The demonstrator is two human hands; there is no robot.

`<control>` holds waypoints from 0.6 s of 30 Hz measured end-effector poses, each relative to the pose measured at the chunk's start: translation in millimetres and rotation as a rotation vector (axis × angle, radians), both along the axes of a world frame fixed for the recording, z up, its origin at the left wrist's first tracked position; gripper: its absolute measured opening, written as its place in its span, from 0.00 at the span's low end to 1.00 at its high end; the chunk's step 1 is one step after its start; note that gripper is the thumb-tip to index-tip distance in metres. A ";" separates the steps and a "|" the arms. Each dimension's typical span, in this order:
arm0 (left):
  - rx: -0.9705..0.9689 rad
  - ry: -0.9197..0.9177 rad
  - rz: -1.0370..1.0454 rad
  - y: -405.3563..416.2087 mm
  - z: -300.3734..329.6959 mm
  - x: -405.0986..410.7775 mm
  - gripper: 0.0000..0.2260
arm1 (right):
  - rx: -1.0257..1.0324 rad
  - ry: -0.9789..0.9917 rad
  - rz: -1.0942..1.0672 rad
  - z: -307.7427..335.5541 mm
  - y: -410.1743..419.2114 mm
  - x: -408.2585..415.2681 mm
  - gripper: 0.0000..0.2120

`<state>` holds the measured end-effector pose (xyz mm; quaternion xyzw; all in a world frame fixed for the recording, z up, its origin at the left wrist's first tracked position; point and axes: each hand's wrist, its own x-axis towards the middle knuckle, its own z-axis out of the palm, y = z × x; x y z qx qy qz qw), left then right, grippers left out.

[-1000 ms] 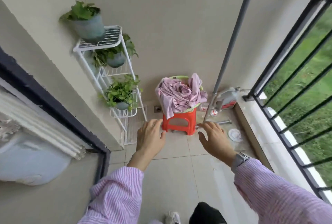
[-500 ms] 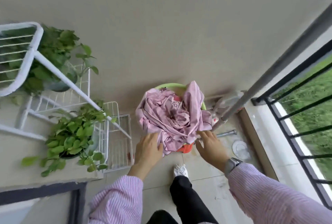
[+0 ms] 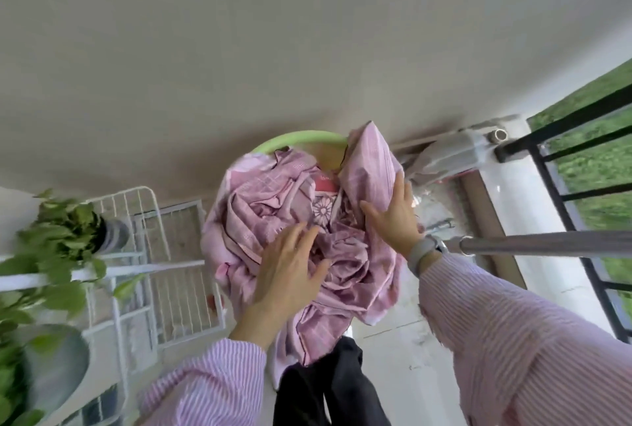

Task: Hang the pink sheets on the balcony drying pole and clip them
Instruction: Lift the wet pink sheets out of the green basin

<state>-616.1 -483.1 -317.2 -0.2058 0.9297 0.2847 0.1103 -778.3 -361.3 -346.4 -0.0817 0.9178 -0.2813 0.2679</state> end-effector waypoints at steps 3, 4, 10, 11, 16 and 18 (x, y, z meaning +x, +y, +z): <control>0.090 0.069 0.037 -4.3 -9.8 -7.9 0.24 | -0.061 0.007 -0.087 -7.1 -9.3 -4.9 0.11; 0.144 0.120 0.075 -6.4 -7.6 -11.8 0.23 | -0.093 0.061 -0.073 -5.2 -9.3 -2.9 0.02; 0.641 0.198 0.392 -31.6 11.3 -70.0 0.31 | -0.231 0.190 0.104 36.7 12.1 34.9 0.08; 0.727 0.165 0.414 -31.9 17.0 -82.2 0.36 | -0.254 0.192 0.146 40.9 14.1 41.0 0.08; 0.673 0.008 0.292 -15.4 22.8 -112.6 0.30 | -0.250 0.032 0.324 53.3 30.8 62.3 0.16; 0.482 0.109 0.226 -6.4 19.3 -99.0 0.20 | -0.216 -0.017 0.239 57.0 46.5 60.3 0.19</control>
